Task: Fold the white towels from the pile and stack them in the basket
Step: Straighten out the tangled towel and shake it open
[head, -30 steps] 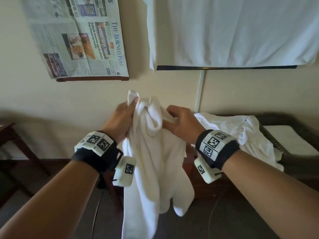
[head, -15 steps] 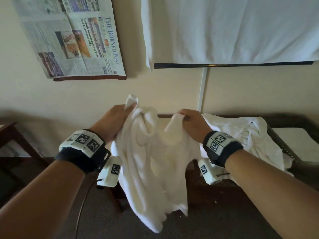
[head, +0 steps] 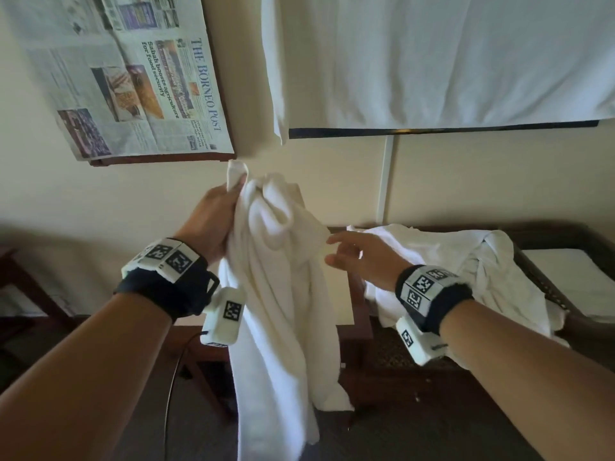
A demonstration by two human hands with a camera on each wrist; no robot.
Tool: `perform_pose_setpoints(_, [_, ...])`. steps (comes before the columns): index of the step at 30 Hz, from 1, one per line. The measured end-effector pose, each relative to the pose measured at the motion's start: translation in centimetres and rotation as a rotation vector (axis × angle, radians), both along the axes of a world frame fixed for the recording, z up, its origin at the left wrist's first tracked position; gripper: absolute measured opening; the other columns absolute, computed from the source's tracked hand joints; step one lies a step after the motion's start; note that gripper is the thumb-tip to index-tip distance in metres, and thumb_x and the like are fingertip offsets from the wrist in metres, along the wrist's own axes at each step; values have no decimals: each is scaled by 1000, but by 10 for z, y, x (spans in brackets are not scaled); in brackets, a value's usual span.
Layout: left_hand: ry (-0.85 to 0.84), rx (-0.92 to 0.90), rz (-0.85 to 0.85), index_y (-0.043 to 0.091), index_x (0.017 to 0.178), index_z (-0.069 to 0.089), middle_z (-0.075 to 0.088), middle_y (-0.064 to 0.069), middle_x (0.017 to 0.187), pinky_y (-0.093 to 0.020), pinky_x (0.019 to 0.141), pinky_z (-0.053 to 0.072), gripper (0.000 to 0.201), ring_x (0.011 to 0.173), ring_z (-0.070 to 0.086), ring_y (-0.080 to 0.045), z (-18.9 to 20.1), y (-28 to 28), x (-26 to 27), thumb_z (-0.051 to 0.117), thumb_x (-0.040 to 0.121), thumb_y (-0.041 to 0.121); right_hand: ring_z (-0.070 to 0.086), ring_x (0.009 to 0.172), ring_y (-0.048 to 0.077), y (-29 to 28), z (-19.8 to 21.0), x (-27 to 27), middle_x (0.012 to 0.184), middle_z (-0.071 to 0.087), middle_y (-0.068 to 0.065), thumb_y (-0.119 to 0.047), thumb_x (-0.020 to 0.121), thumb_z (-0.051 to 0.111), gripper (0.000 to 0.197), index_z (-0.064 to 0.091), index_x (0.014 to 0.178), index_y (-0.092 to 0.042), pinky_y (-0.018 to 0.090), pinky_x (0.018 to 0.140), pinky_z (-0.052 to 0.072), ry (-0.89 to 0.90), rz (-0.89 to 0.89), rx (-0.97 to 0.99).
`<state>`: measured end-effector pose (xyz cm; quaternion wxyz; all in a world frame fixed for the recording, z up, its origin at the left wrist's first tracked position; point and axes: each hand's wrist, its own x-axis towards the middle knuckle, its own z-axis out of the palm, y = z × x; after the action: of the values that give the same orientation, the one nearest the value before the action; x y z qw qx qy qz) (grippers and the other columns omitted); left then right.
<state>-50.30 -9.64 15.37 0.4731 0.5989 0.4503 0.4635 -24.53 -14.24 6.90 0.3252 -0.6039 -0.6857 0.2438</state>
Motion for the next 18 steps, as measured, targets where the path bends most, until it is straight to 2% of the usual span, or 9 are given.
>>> perform_pose_setpoints(3, [45,0,-78,20,64,77,72,-4,74,-38,78,50,50,73,67,-22,4,3,-5,50,105,30,47,96,-1,0,1,-30,93,52,-21,-44,88,69,29,57,114,-39,14,80,35,41,89,-87])
perform_pose_setpoints(5, [65,-5,-109,20,61,76,72,-4,72,-37,77,50,51,73,66,-22,8,5,-13,50,105,29,50,88,-1,3,3,-48,88,54,-22,-37,90,68,10,59,87,-37,16,77,35,7,82,-98])
perform_pose_setpoints(6, [61,-6,-122,20,59,75,71,-3,70,-35,75,51,52,71,66,-20,9,7,-20,50,104,27,52,85,2,5,4,-55,84,56,-21,-33,91,68,17,59,77,-36,15,75,37,-3,77,-95])
perform_pose_setpoints(8, [60,-7,-154,21,54,74,69,0,64,-27,64,52,55,62,66,-14,13,10,-37,49,104,20,56,86,11,12,3,-70,84,61,-15,-21,89,68,8,66,83,-27,9,74,39,111,50,-102])
perform_pose_setpoints(10, [56,-13,-184,21,49,72,67,2,59,-20,55,51,59,54,64,-9,16,16,-55,48,103,15,58,91,14,19,2,-90,92,65,-10,-8,76,62,25,69,98,-17,13,77,41,355,66,-117])
perform_pose_setpoints(12, [82,-24,-216,20,44,69,65,3,54,-17,49,49,63,50,63,-7,19,21,-74,47,102,13,61,94,14,25,2,-112,98,69,-7,-1,75,58,35,70,98,-26,25,82,46,485,79,-100])
perform_pose_setpoints(14, [105,-27,-246,20,43,69,65,4,53,-17,49,49,63,49,62,-7,21,29,-91,47,102,12,61,94,16,29,8,-139,99,70,-2,-9,82,59,23,70,88,-28,28,85,47,325,100,-30])
perform_pose_setpoints(17, [110,-9,-252,18,53,70,67,2,58,-25,60,50,53,53,62,-10,23,40,-118,50,102,16,46,63,9,32,18,-169,73,59,5,-6,86,52,18,58,71,0,24,63,38,118,34,23])
perform_pose_setpoints(18, [93,-3,-245,17,57,70,67,1,60,-29,65,49,48,55,62,-12,23,45,-128,51,102,17,41,57,7,34,19,-175,67,54,3,-7,88,51,21,53,68,0,21,58,34,93,-36,61])
